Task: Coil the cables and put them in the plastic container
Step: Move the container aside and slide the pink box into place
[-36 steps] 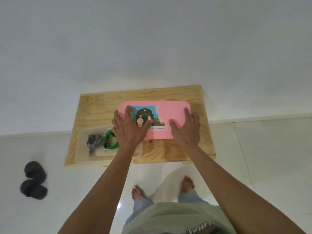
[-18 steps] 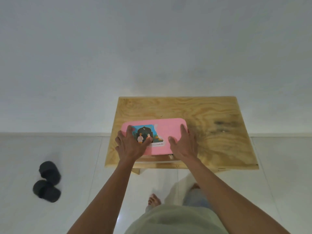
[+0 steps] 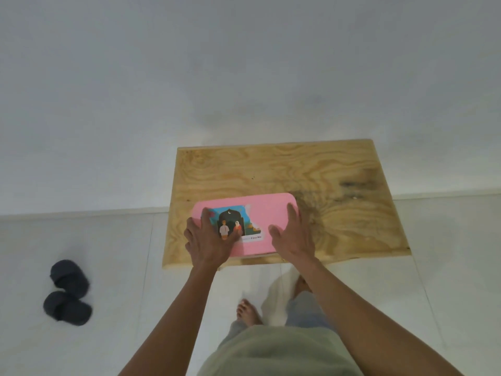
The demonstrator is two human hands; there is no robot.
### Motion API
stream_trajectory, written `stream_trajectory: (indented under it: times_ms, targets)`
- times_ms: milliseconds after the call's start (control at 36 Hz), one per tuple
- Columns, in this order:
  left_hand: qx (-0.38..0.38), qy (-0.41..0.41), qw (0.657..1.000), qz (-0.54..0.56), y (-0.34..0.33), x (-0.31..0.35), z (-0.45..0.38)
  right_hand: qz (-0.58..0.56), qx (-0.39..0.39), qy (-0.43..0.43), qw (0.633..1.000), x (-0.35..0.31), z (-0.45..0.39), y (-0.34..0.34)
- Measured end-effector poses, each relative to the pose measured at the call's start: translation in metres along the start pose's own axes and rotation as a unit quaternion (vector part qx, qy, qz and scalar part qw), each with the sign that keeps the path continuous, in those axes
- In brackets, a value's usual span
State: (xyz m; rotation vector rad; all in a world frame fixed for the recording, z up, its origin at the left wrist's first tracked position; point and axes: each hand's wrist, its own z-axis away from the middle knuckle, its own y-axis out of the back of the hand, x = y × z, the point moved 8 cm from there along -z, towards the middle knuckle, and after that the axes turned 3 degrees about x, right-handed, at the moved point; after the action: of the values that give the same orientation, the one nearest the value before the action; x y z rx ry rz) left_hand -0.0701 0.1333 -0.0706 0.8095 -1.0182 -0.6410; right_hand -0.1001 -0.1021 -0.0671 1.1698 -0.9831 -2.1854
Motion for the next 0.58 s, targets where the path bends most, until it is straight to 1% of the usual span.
stream_trajectory:
  times_ms: [167, 361, 472, 583]
  targets:
    - [0.002, -0.017, 1.0, 0.014, -0.004, -0.007, 0.004, -0.02, 0.014, 0.009, 1.0, 0.007, 0.01, -0.006]
    - [-0.003, -0.039, 0.999, 0.0, -0.008, -0.014, 0.006, -0.002, 0.031, 0.026, 0.999, 0.011, 0.016, -0.014]
    - [0.013, -0.093, 0.995, -0.031, -0.009, -0.011, 0.006, 0.056, 0.066, 0.071, 0.994, 0.009, 0.013, -0.016]
    - [0.01, -0.127, 0.989, -0.076, -0.014, -0.009, 0.004, 0.119, 0.077, 0.128, 0.982, 0.004, 0.008, -0.021]
